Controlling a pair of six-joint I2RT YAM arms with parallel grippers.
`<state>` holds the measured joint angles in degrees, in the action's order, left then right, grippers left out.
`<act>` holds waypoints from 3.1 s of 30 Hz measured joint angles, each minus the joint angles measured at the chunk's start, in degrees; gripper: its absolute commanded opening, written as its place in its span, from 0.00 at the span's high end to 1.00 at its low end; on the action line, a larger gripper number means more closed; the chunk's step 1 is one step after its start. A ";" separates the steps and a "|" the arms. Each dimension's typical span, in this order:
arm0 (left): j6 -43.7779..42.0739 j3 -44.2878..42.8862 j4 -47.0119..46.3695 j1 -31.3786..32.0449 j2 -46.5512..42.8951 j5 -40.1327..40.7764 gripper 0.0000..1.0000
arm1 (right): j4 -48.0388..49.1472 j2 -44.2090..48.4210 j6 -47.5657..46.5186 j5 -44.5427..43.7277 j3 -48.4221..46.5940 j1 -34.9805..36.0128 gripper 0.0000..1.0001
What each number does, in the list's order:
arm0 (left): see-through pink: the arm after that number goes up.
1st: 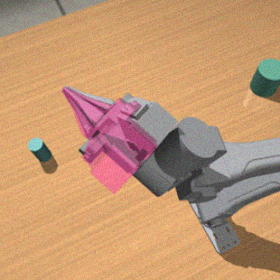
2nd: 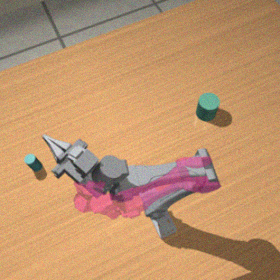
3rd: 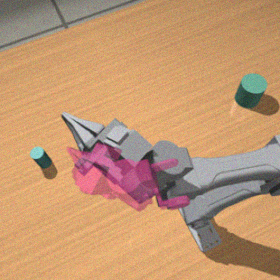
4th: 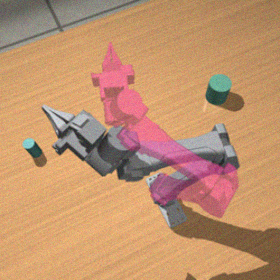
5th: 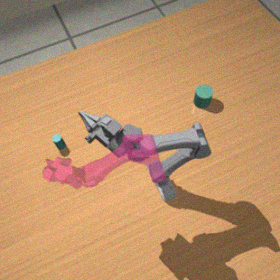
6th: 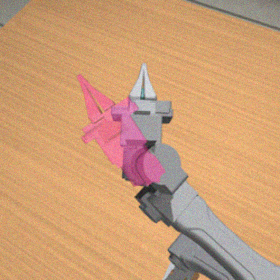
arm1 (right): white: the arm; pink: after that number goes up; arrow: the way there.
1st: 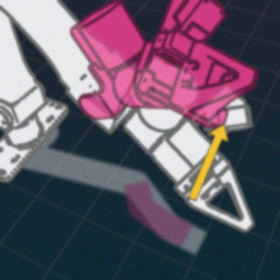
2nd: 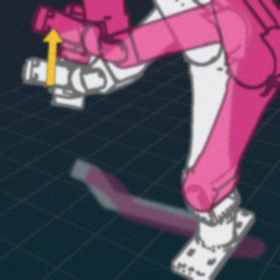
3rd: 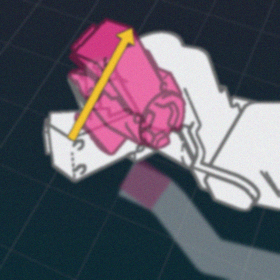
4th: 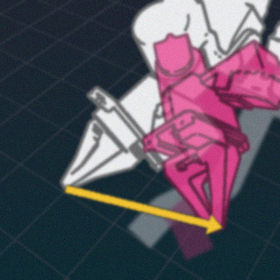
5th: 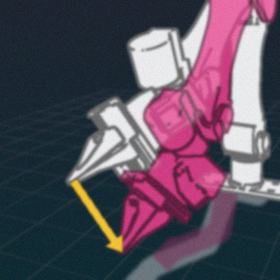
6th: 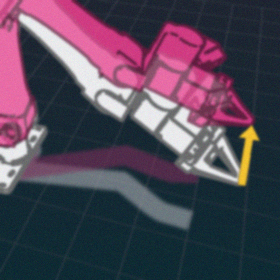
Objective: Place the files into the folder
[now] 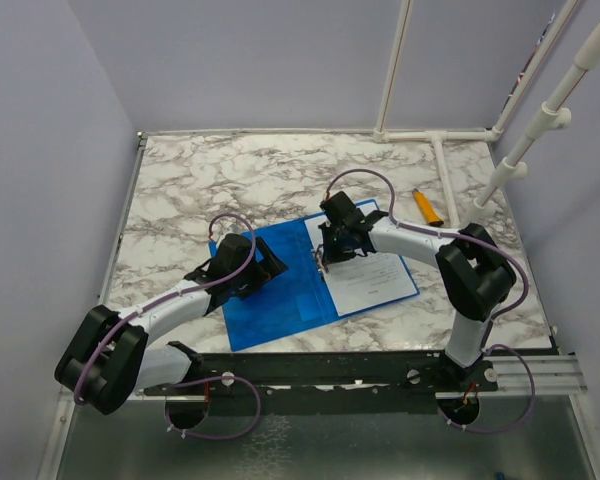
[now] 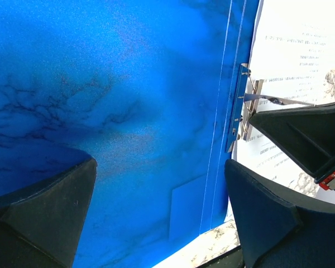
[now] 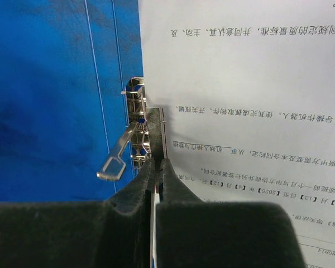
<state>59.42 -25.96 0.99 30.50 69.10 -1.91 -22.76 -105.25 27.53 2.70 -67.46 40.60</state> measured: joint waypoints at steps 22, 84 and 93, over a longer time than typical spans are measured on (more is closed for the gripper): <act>1.03 0.37 -1.84 0.02 0.50 0.28 0.01 | 0.79 0.74 3.45 -4.50 2.01 1.53 0.99; 0.55 2.10 -3.06 0.11 -1.11 0.72 0.01 | -18.91 -0.92 2.84 -15.30 -12.85 11.85 0.89; 0.55 2.10 -3.06 0.11 -1.11 0.87 0.01 | -19.32 -1.68 2.86 -16.13 -12.81 11.98 0.94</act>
<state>59.96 -23.86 -2.07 30.61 67.99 -1.04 -42.09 -106.94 30.39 -13.43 -80.27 52.58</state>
